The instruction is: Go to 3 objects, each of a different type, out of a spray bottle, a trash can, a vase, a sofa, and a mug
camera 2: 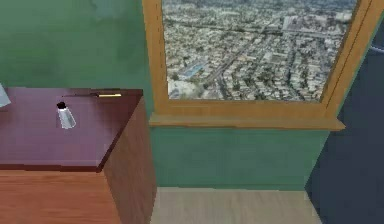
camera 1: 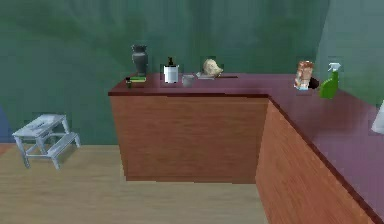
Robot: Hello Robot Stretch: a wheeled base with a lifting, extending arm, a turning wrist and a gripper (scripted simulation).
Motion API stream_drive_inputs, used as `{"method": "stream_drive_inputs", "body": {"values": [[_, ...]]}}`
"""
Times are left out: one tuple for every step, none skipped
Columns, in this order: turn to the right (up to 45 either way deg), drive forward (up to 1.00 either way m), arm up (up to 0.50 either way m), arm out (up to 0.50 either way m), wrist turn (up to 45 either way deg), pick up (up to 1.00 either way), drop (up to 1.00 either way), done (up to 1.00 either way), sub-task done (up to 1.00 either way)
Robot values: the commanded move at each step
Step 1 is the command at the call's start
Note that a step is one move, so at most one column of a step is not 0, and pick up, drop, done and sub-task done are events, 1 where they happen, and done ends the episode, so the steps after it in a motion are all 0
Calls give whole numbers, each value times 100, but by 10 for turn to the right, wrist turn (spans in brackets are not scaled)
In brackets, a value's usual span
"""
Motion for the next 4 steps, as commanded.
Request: {"method": "stream_drive_inputs", "body": {"values": [[90, 0, 0, 0, 0, 0, 0, 0, 0], [0, 75, 0, 0, 0, 0, 0, 0, 0], [420, 0, 0, 0, 0, 0, 0, 0, 0], [0, 0, 0, 0, 0, 0, 0, 0, 100]]}}
